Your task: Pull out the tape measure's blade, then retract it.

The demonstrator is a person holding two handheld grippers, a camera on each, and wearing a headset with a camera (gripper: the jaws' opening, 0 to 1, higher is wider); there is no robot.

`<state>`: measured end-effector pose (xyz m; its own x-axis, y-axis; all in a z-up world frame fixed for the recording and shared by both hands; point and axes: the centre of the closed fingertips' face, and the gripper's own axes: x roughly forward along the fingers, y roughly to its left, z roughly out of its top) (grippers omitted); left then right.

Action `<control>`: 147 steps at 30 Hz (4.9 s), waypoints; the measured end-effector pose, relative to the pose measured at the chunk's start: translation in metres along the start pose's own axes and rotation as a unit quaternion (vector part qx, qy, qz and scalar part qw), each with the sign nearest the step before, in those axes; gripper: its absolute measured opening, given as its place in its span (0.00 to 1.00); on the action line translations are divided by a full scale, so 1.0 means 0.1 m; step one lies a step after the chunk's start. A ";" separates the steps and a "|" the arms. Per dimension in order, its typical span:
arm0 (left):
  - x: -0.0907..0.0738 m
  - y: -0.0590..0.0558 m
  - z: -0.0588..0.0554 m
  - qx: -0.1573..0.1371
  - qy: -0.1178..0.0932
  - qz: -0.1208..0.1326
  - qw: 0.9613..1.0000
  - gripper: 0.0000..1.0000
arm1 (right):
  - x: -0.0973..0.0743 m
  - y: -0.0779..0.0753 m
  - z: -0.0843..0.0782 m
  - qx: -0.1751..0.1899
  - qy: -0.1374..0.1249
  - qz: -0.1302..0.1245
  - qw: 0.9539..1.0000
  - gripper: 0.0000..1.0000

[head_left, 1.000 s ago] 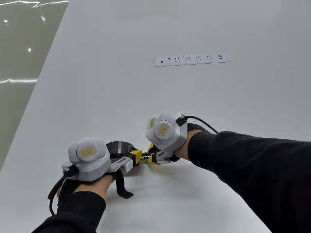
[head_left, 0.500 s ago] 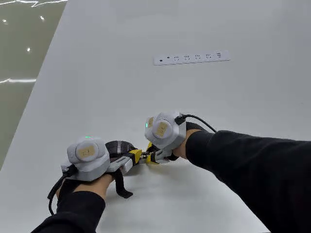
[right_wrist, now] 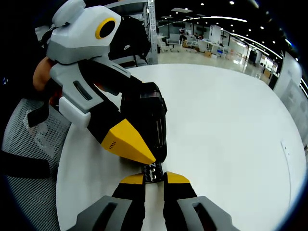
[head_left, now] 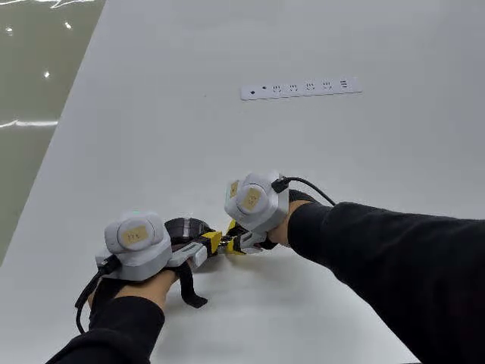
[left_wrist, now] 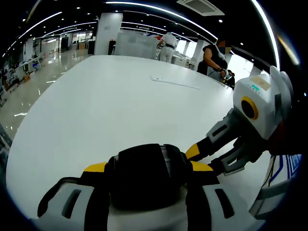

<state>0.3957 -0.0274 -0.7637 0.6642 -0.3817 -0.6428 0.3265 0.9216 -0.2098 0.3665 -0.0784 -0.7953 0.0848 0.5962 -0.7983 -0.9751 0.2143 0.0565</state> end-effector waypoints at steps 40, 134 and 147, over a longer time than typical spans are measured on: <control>-0.01 0.00 0.01 0.010 -0.014 0.009 1.000 0.61 | 0.06 0.01 0.08 -0.003 -0.003 -0.019 1.000 0.12; -0.55 0.16 -0.07 0.192 -0.014 -0.157 0.969 0.99 | -1.67 0.18 -1.54 0.177 -0.067 -0.186 0.964 0.61; -0.64 0.37 -0.08 0.187 -0.010 -0.145 0.972 0.99 | -2.01 0.18 -1.86 0.206 -0.074 -0.198 0.955 0.72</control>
<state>0.3599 0.0322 -0.7359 0.5199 -0.6257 -0.5815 0.7206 0.6868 -0.0948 0.2939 -0.3388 -0.7455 0.4878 0.5026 -0.7137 -0.7000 0.7137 0.0242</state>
